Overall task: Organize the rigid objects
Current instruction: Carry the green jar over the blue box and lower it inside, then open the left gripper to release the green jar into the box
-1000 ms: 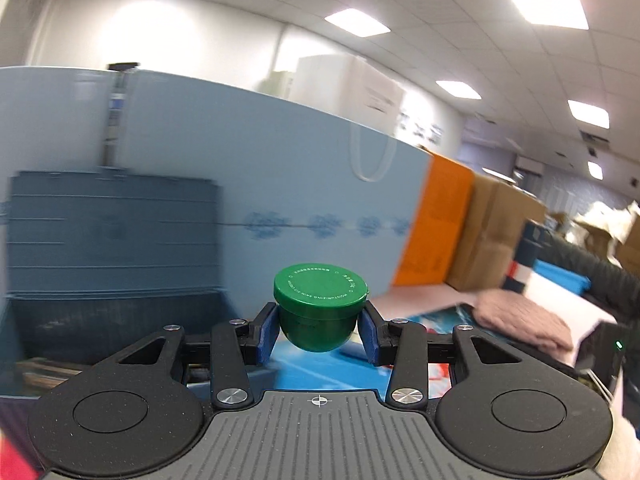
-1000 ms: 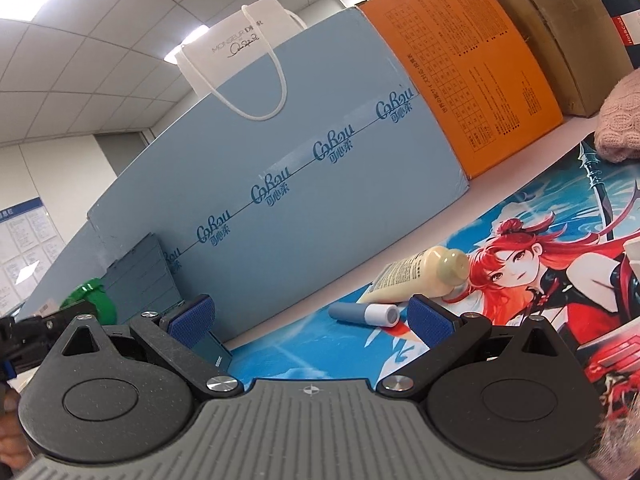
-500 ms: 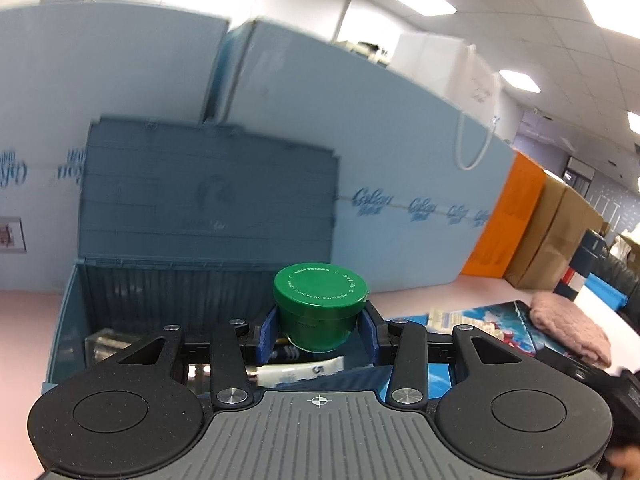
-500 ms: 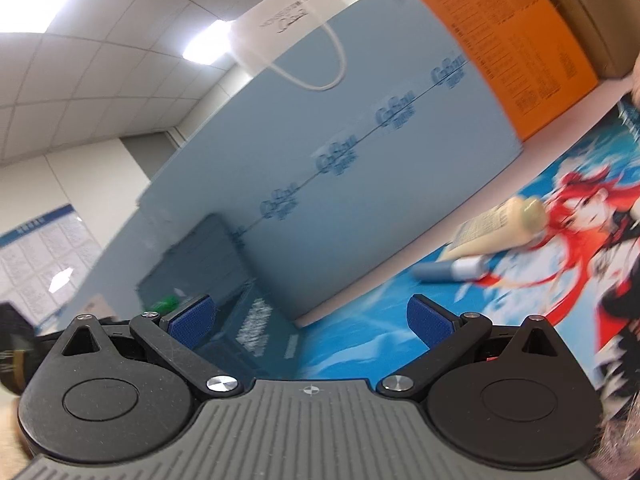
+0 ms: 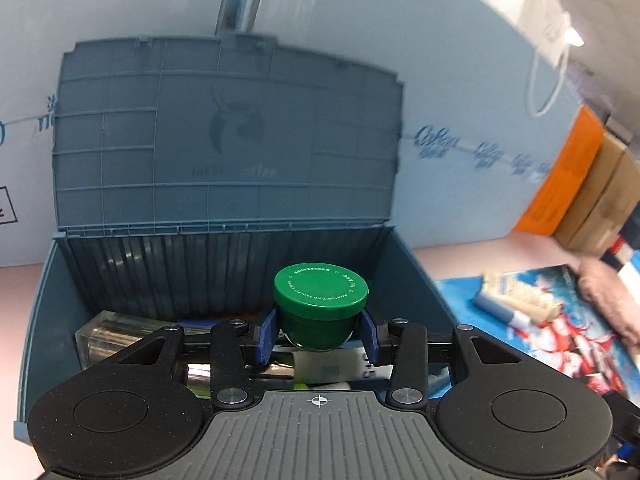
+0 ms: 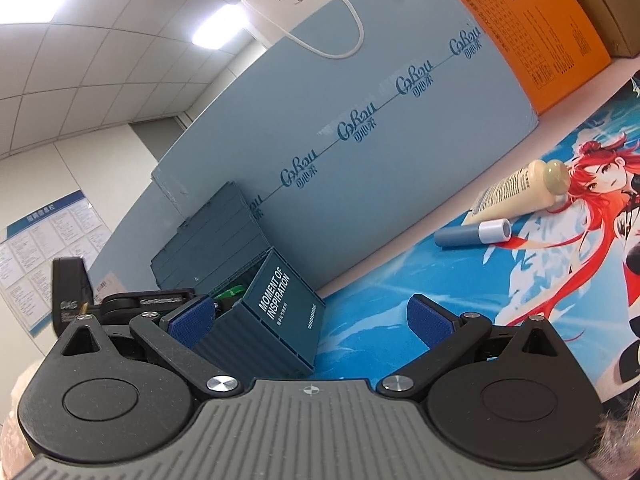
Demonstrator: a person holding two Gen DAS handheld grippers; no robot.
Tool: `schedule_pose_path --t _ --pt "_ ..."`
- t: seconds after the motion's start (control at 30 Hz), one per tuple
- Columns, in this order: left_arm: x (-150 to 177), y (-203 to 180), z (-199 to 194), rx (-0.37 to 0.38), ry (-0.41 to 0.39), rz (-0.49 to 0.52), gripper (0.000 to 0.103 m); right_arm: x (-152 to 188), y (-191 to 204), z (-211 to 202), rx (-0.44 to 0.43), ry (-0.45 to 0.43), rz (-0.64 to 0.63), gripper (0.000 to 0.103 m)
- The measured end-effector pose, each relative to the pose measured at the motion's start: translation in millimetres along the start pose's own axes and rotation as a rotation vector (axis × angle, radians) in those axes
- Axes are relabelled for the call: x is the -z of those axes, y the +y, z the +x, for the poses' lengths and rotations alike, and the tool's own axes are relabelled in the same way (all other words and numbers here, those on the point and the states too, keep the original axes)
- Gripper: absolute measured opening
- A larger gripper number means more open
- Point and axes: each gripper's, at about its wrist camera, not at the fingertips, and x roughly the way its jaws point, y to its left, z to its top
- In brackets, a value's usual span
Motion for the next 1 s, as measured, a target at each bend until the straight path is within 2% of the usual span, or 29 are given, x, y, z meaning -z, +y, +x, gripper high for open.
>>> schedule_pose_path --t 0.33,0.6,0.67,0.73,1.0 --pt "2 0 26 -0.041 0.060 -0.005 0.041 1 0 1 0.011 0.004 -0.006 0.103" --pt "0 -2 28 -0.053 0.076 0.001 0.043 1 -2 2 0.019 0.015 -0.007 0.103" --pt "-1 -2 27 -0.058 0.075 0.001 0.048 1 -2 2 0.021 0.017 -0.008 0.103" --pt "0 0 22 -0.057 0.066 0.000 0.059 1 -2 2 0.023 0.013 -0.008 0.103" --pt "5 3 3 -0.023 0.022 -0.012 0.075 1 -4 2 0.033 0.013 -0.003 0.103"
